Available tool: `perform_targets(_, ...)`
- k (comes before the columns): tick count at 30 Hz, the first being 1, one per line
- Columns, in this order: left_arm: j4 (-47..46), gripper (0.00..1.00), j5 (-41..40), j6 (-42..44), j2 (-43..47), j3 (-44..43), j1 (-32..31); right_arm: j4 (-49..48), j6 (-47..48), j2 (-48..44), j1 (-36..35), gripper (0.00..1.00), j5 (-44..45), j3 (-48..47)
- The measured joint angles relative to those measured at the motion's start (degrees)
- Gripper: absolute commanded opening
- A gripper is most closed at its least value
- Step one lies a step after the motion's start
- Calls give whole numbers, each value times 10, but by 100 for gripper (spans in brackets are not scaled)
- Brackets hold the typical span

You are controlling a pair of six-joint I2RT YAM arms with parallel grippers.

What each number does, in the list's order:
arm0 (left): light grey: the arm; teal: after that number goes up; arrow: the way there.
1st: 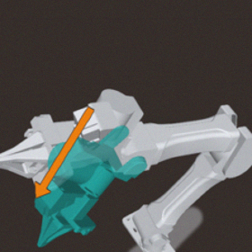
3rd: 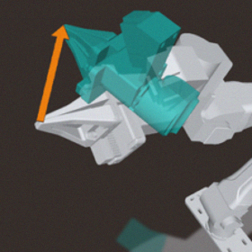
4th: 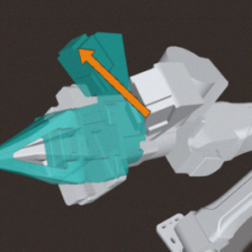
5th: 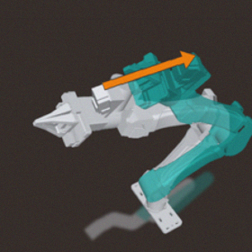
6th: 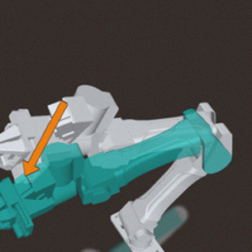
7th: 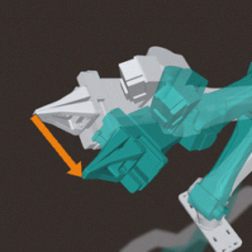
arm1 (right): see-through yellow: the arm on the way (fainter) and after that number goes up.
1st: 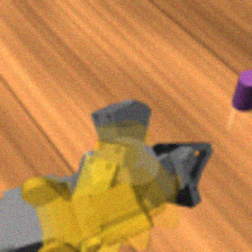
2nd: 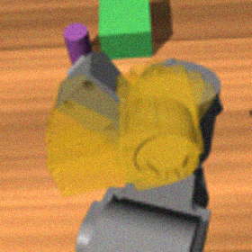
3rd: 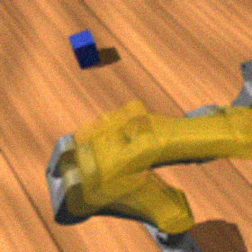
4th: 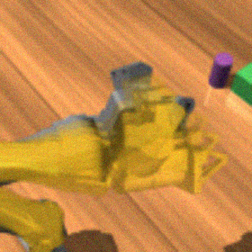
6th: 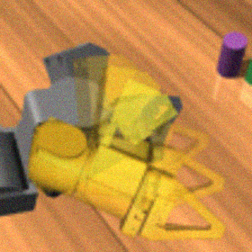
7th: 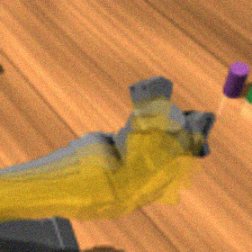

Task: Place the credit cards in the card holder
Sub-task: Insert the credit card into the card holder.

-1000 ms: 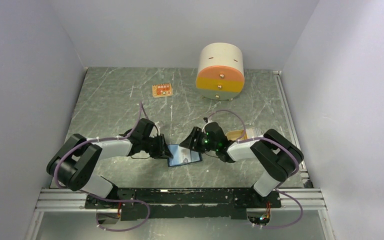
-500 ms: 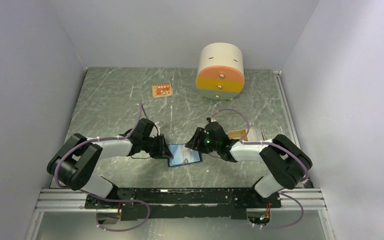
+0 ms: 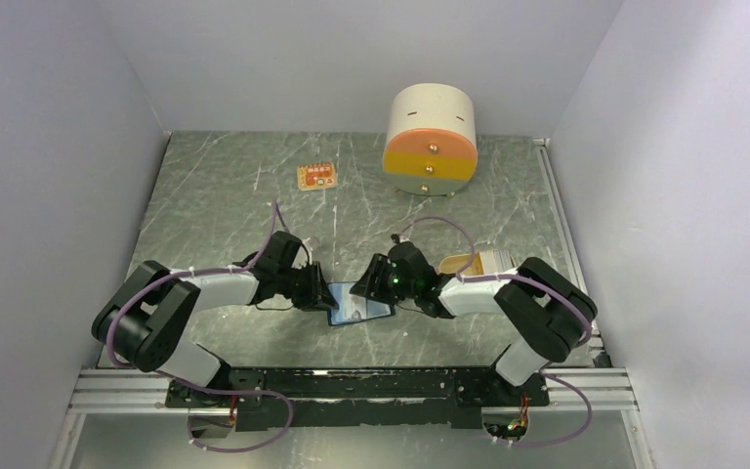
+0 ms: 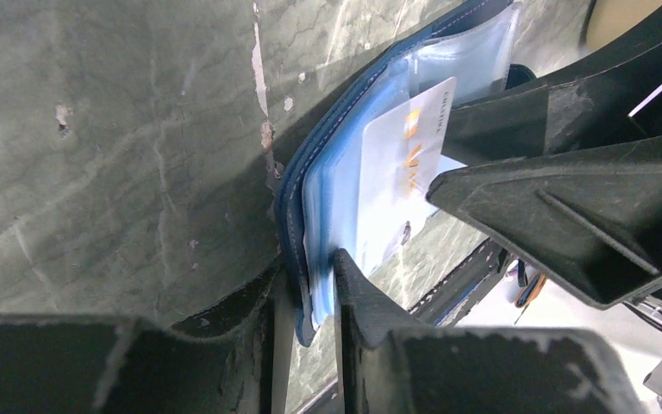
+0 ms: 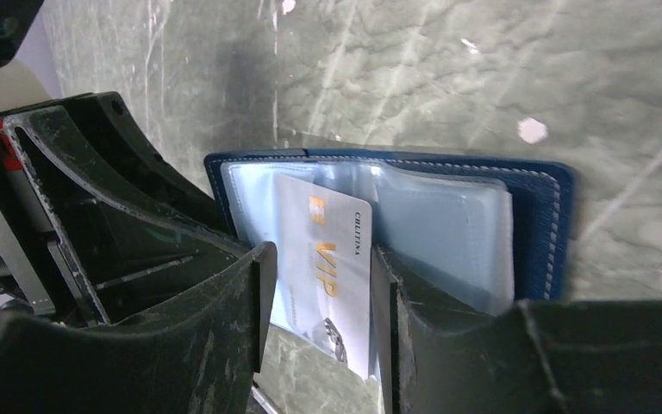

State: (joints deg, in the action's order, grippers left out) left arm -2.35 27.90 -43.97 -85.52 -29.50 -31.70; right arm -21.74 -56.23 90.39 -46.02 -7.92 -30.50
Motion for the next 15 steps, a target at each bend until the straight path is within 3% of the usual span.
perform_targets(11, 2, 33, 9, -10, 7, 0, 0, 34, 13, 15, -14, 48, 9, -35)
perform_targets(15, 2, 29, 13, -11, 21, 0, 0, 48, 19, 6, -15, 45, 13, -33)
